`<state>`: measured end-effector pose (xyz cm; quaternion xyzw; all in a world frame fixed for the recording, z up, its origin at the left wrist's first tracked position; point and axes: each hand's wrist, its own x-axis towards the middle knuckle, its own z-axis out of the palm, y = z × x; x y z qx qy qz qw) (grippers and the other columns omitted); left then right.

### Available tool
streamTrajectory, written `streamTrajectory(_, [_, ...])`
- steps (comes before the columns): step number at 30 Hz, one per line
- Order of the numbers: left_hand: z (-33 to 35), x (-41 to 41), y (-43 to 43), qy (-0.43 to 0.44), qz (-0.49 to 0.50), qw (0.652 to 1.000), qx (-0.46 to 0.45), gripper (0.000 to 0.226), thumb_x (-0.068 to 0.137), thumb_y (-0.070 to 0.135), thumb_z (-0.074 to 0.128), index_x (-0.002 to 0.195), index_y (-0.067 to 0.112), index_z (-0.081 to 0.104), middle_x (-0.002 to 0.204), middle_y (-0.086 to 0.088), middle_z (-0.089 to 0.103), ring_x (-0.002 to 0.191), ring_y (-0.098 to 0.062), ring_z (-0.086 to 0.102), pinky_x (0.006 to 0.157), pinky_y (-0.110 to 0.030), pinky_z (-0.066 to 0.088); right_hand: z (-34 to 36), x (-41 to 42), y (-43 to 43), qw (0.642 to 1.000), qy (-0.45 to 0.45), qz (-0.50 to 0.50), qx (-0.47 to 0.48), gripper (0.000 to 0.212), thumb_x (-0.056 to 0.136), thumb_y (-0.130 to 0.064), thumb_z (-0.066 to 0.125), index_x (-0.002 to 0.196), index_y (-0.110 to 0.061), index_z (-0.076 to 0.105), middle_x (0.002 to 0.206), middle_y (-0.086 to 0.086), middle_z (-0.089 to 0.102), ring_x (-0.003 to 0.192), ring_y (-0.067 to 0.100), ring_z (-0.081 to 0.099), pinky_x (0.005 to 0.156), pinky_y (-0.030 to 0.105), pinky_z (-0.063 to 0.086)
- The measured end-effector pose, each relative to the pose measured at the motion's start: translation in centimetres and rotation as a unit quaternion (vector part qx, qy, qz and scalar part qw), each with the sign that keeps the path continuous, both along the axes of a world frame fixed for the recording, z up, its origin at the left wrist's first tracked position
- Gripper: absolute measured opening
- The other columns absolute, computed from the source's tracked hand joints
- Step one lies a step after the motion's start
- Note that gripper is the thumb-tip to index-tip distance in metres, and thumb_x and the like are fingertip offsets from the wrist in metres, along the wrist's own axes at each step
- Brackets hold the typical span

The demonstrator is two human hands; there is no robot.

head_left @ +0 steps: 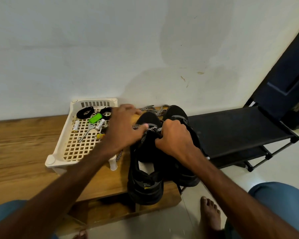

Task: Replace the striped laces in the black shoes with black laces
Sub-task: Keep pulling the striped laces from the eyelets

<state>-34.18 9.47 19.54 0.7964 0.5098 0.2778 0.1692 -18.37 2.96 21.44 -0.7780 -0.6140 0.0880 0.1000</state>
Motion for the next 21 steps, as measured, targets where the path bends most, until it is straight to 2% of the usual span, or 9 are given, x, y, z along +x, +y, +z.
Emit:
streamTrajectory(2, [-0.5,2.0,-1.2,0.067,-0.037,0.996,0.037,0.040,0.078,0.040,0.081,0.116,0.031,0.074,0.146,0.004,0.049,0.137,-0.021,0.034,0.112,-0.037,0.032,0.1,0.2,-0.1,1.000,0.009,0.005,0.004,0.032,0.084,-0.035,0.076,0.084,-0.015,0.051,0.066,-0.003,0.042,0.066,0.021,0.051,0.055,0.028,0.040])
streamTrajectory(4, [-0.7,3.2,-1.7,0.114,-0.030,0.992,0.044,0.035,0.078,0.032,0.080,0.113,0.030,0.076,0.149,0.006,0.047,0.138,-0.019,0.031,0.112,-0.042,0.035,0.1,0.3,-0.1,1.000,0.019,0.009,0.004,0.031,0.085,-0.036,0.075,0.085,-0.013,0.054,0.066,-0.002,0.046,0.064,0.020,0.052,0.049,0.025,0.037])
streamTrajectory(7, [-0.6,3.8,-1.4,0.123,-0.001,0.991,0.053,0.016,0.081,0.026,0.078,0.096,0.028,0.078,0.141,0.008,0.054,0.133,-0.019,0.035,0.105,-0.040,0.038,-0.1,0.4,-0.3,1.000,0.030,0.008,-0.001,0.028,0.088,-0.030,0.073,0.079,-0.013,0.052,0.070,0.002,0.054,0.065,0.022,0.060,0.048,0.026,0.042])
streamTrajectory(10, [-0.3,3.4,-0.5,0.063,0.008,0.997,0.035,0.006,0.078,0.024,0.081,0.083,0.027,0.081,0.128,0.010,0.065,0.124,-0.017,0.045,0.099,-0.038,0.043,0.0,0.0,-0.4,0.999,0.032,0.016,-0.010,0.029,0.090,-0.024,0.072,0.078,-0.015,0.047,0.076,0.008,0.064,0.069,0.026,0.069,0.063,0.034,0.060])
streamTrajectory(12, [0.4,2.3,0.7,-0.037,0.021,0.999,-0.032,0.007,0.074,0.022,0.086,0.080,0.025,0.083,0.117,0.007,0.072,0.113,-0.011,0.057,0.093,-0.027,0.046,0.0,-0.1,-0.4,1.000,0.016,0.020,-0.005,0.031,0.089,-0.022,0.073,0.076,-0.015,0.046,0.073,0.005,0.060,0.064,0.024,0.065,0.063,0.033,0.057])
streamTrajectory(14, [1.2,0.4,2.0,-0.114,0.065,0.990,-0.057,0.009,0.074,0.017,0.086,0.081,0.020,0.082,0.110,0.000,0.076,0.102,-0.009,0.065,0.091,-0.021,0.046,0.1,-0.1,-0.3,1.000,0.007,0.018,0.005,0.039,0.087,-0.021,0.075,0.070,-0.016,0.040,0.066,0.000,0.050,0.054,0.015,0.051,0.058,0.030,0.049])
streamTrajectory(16, [1.4,-1.7,3.1,-0.134,0.128,0.982,-0.026,0.013,0.077,0.018,0.085,0.089,0.014,0.082,0.110,-0.006,0.076,0.104,-0.017,0.069,0.098,-0.032,0.049,0.2,0.0,-0.4,1.000,0.011,0.017,0.007,0.042,0.087,-0.021,0.076,0.069,-0.017,0.038,0.065,-0.002,0.045,0.051,0.010,0.041,0.059,0.029,0.046])
streamTrajectory(18, [1.3,-2.9,3.5,-0.121,0.157,0.980,-0.002,0.019,0.079,0.023,0.085,0.094,0.013,0.081,0.112,-0.008,0.076,0.109,-0.020,0.067,0.101,-0.038,0.048,0.1,0.0,-0.3,1.000,0.017,0.016,0.007,0.042,0.086,-0.021,0.076,0.068,-0.017,0.039,0.064,-0.002,0.047,0.051,0.010,0.044,0.058,0.030,0.048])
streamTrajectory(21, [1.0,-1.5,2.7,-0.057,0.090,0.994,-0.017,0.033,0.081,0.031,0.083,0.110,0.017,0.078,0.131,-0.006,0.066,0.128,-0.024,0.055,0.115,-0.040,0.032,-0.1,0.0,-0.3,1.000,0.019,0.019,0.008,0.032,0.087,-0.027,0.075,0.072,-0.012,0.051,0.066,0.000,0.056,0.059,0.018,0.061,0.059,0.029,0.051])
